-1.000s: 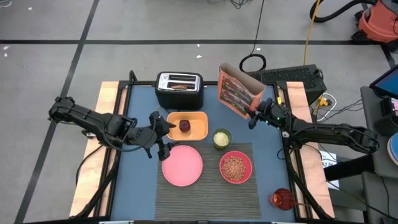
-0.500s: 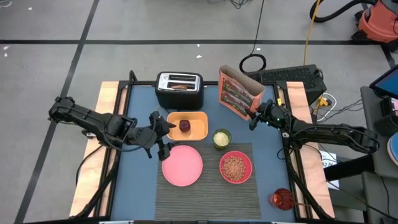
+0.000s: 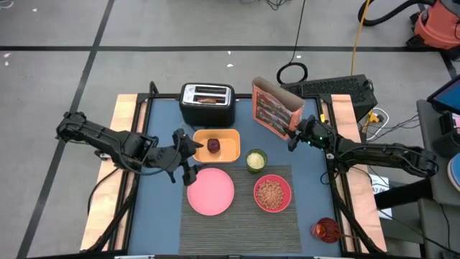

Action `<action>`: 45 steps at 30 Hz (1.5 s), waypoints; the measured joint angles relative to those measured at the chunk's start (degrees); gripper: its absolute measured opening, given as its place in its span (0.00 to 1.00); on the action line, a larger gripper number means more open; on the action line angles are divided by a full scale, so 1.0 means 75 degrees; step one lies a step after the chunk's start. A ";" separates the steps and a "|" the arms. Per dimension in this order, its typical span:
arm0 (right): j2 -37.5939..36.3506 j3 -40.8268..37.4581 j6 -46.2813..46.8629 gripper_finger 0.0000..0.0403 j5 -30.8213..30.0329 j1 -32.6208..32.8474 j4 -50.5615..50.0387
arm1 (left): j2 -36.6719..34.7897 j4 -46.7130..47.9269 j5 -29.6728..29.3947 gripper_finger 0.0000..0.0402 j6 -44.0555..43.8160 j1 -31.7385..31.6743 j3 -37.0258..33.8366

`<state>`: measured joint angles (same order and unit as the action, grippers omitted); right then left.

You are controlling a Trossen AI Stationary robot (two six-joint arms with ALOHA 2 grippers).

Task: Arrange a breakfast setting
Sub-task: Pour the cereal from the orange cereal box into the pink bowl

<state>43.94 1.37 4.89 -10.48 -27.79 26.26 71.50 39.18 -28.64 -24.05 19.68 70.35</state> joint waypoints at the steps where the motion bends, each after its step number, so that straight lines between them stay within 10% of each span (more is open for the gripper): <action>1: 0.0000 0.0000 0.0002 0.39 -0.0003 0.0000 -0.0022 | 0.0000 0.0000 0.0000 0.86 0.0000 0.0000 0.0000; 16: -0.0003 -0.0006 0.0047 0.73 -0.0024 0.0000 -0.0165 | 0.0000 0.0000 0.0001 0.86 -0.0064 0.0000 0.0000; 45: 0.0000 -0.0012 -0.0147 0.82 -0.0003 0.0000 -0.0168 | 0.0000 0.0001 0.0000 0.86 -0.0087 0.0000 0.0000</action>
<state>43.94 1.28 3.79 -10.50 -27.79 24.99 71.50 39.19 -28.64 -24.71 19.68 70.35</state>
